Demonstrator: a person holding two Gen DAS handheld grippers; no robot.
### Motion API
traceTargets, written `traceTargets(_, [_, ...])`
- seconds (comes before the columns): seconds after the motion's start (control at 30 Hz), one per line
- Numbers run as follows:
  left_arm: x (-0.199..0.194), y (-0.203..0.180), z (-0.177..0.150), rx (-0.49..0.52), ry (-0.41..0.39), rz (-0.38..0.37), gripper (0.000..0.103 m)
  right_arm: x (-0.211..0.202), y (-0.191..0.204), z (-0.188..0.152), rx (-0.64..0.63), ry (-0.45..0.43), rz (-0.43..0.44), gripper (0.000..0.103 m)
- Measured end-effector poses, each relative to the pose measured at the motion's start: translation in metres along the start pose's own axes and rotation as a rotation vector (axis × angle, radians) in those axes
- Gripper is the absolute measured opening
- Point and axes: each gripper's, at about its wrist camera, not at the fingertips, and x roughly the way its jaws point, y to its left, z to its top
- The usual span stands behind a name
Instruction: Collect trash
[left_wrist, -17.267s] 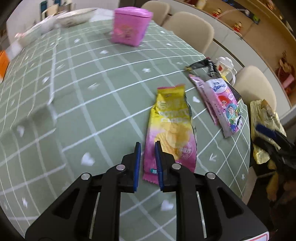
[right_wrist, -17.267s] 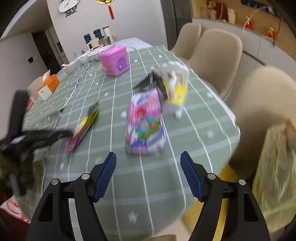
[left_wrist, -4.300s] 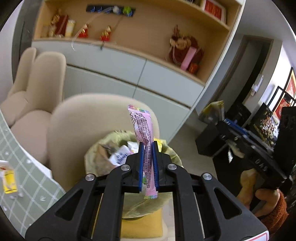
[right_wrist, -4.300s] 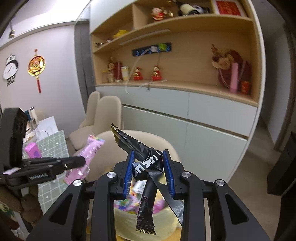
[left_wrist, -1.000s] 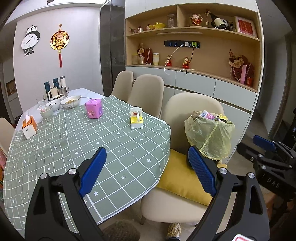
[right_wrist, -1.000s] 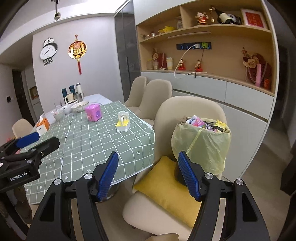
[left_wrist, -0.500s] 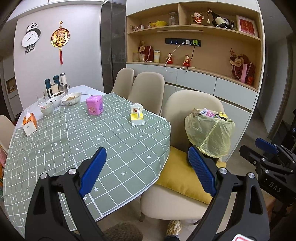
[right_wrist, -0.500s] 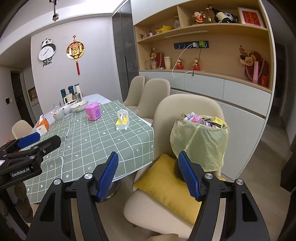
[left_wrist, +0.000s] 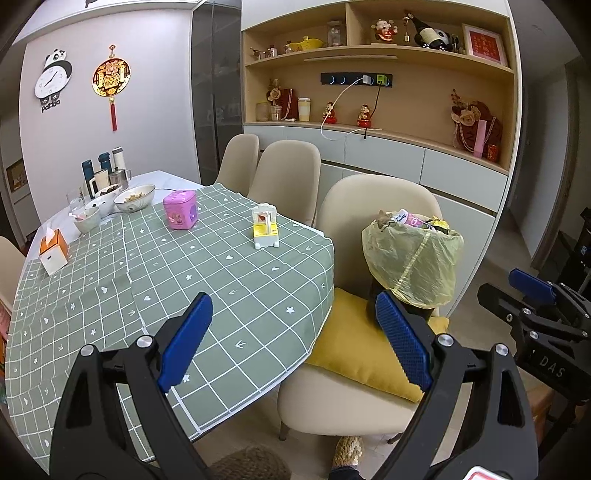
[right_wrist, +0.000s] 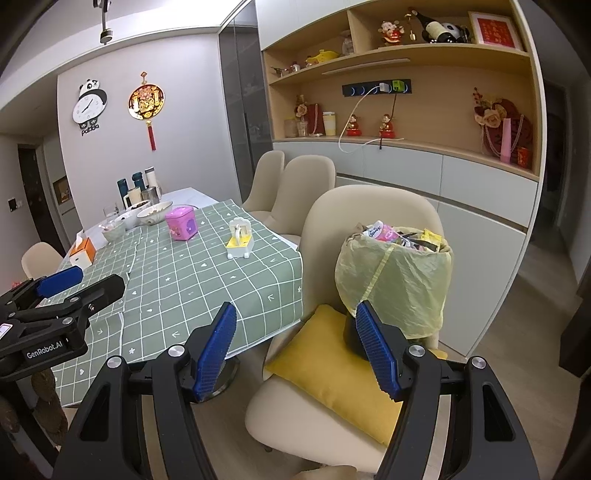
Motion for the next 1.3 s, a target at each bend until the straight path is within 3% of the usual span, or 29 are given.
traceTargets(1.3, [0.0004, -0.0003, -0.0005, 0.019, -0.014, -0.023, 0.086, -0.0035, -0.0038, -0.002, 0.0, -0.01, -0.021, 0.064])
